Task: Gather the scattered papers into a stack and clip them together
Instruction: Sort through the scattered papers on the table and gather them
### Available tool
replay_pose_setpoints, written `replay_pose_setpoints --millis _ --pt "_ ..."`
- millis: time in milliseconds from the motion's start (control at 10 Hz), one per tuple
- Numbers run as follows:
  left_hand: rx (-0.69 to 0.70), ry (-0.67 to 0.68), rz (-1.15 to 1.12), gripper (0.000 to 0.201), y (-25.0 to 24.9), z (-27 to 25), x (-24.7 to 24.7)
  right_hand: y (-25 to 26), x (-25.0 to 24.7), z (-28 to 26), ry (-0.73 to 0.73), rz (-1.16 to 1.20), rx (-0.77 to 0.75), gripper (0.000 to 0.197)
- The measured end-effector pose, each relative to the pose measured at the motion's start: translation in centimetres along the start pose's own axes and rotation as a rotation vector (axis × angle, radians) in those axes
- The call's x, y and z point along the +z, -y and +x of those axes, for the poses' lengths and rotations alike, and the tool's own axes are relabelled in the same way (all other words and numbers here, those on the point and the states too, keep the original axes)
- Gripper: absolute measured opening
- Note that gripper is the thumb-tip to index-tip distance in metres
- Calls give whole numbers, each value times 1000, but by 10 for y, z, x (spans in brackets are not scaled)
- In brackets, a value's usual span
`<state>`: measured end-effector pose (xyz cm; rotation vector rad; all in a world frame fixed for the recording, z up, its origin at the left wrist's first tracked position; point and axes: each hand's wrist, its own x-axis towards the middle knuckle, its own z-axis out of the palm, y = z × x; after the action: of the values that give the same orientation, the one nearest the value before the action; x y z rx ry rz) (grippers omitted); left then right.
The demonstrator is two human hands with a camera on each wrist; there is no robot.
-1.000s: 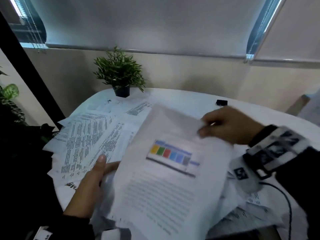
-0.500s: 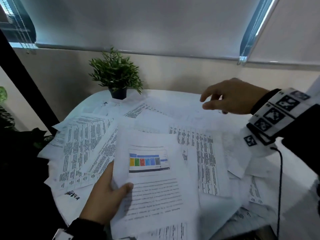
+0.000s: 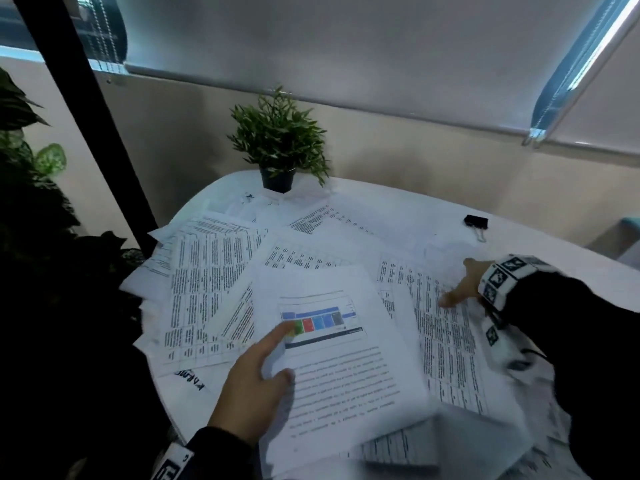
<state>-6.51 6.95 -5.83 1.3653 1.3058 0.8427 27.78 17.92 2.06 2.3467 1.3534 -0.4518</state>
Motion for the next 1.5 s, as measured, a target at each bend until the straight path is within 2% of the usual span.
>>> replay_pose_setpoints --millis 100,200,300,400,500,600,700,900,1000,1100,1200,1300,1400,1500 --pt "-24 -24 7 50 3 2 0 -4 13 4 -32 83 96 117" --pt "-35 -43 0 44 3 4 1 -10 15 2 -55 174 110 111" --pt "-38 -43 -24 42 1 4 1 -16 19 10 2 249 105 162" --pt "-42 -43 -33 41 3 4 1 -7 12 -8 71 167 119 164" --pt "-48 -42 -46 40 4 3 2 1 18 -12 -34 209 110 110" --pt "-47 -37 -62 39 3 2 2 5 29 -6 -47 301 83 115" --pt "-46 -40 -76 40 5 3 1 8 32 -3 -77 316 73 107" --pt "-17 -30 -88 40 4 2 2 3 10 -6 -234 293 23 75" --pt "-23 -25 -100 39 6 3 2 9 -31 -21 -310 245 -88 73" --pt "-28 -23 -125 38 8 5 3 24 -83 -47 -399 147 -236 59" --pt "-79 -34 -168 38 8 5 4 34 -126 -76 -526 172 -349 63" --pt "-135 -13 -215 34 9 6 4 39 -161 -112 -472 320 -428 60" --pt "-146 -92 -290 18 8 7 5 49 -185 -138 -446 491 -537 46" --pt "-212 -136 -379 28 -4 5 5 72 -190 -143 -401 525 -617 27"
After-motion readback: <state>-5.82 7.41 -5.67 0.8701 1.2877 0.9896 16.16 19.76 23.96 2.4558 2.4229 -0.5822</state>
